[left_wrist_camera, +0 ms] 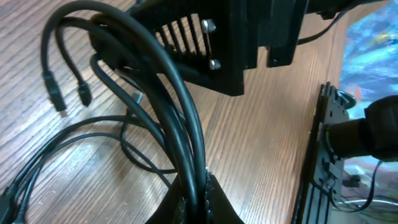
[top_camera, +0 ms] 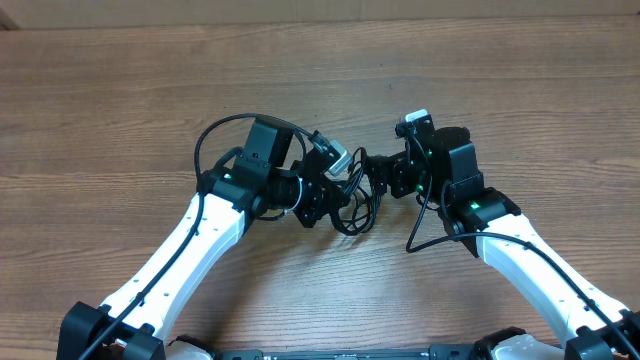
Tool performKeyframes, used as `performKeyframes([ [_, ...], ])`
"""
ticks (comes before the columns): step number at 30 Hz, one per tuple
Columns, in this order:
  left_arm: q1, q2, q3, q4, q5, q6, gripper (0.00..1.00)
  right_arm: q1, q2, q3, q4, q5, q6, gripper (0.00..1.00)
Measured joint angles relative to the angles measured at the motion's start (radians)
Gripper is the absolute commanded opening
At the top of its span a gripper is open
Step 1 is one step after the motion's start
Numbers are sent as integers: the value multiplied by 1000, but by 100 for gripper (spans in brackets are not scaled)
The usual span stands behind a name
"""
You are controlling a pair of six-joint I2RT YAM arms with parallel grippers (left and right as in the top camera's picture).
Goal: Untangle cables
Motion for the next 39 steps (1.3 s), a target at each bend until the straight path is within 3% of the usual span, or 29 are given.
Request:
performKeyframes([
  [8,-11,0,0,-2,-19,-3,4,-12,0,0,0,-69,5,91],
  [20,-15,0,0,2,-190,-132,4,-11,1,0,0,-255,5,91],
  [39,6,0,0,20,-19,-145,4,-12,2,0,29,-272,5,93],
])
